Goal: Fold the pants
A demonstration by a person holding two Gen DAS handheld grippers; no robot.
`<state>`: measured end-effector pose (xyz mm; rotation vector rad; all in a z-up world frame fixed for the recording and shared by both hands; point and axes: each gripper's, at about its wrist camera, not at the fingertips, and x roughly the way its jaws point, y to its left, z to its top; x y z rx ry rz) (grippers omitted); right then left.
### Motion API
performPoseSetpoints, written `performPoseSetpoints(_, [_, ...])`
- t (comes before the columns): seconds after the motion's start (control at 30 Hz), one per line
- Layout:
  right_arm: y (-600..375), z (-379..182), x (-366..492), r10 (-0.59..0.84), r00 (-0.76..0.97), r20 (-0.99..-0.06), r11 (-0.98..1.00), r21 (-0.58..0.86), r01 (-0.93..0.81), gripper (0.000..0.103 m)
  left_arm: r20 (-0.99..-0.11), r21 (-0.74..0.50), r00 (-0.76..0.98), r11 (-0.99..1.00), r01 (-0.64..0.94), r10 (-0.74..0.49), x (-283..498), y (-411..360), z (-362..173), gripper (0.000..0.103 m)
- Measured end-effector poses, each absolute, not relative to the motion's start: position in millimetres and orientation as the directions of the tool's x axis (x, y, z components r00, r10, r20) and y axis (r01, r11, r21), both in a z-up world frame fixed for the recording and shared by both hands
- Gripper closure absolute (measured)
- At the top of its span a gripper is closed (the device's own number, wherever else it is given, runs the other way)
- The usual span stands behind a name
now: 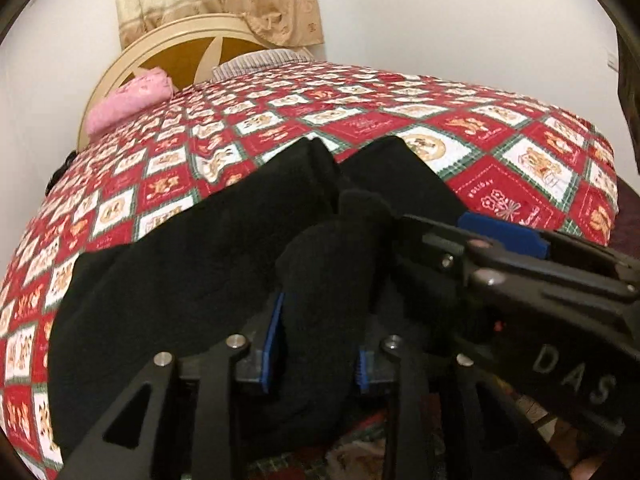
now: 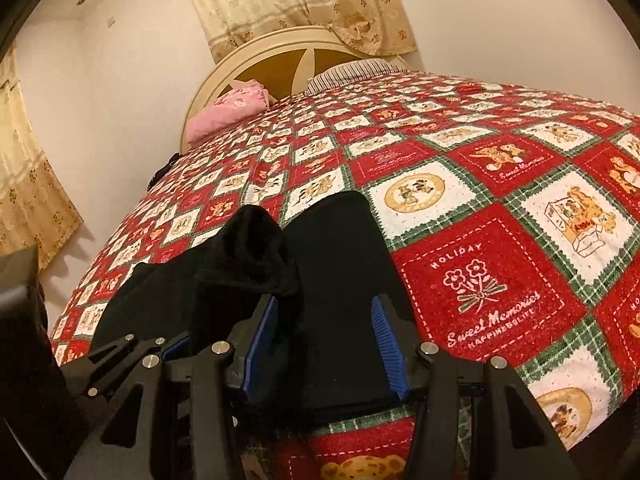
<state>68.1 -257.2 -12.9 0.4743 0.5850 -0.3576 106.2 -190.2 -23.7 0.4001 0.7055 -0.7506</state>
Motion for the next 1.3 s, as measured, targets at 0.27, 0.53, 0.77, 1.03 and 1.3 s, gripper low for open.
performPoseSetpoints(0.27, [-275,6,43,-0.169,0.834,-0.526,0.772,0.456,0.443,0.051,-0.624,0.034,0.582,0.726,0.687,-0.521,101,-128,17,0.009])
performPoseSetpoints(0.53, [-252,17,55,-0.134,0.849,-0.512,0.814,0.432,0.389,0.047,-0.597,0.058,0.693,0.839,0.54,-0.405,130,-87,17,0.004])
performPoseSetpoints(0.77, [-240,-8,89,-0.05,0.807,-0.589,0.812,0.447,0.376,0.037,-0.629,0.074,0.716,0.893,0.443,-0.303,153,-69,1,0.004])
performPoseSetpoints(1.03, [-222,-19,109,-0.007,0.76,-0.65,0.824,0.427,0.372,0.029,-0.685,0.124,0.694,0.904,0.409,-0.22,159,-71,-22,0.004])
performPoseSetpoints(1.3, [-222,-16,110,-0.073,0.717,-0.693,0.855,0.327,0.403,0.063,-0.679,0.198,0.713,0.89,0.41,-0.177,154,-78,-22,0.002])
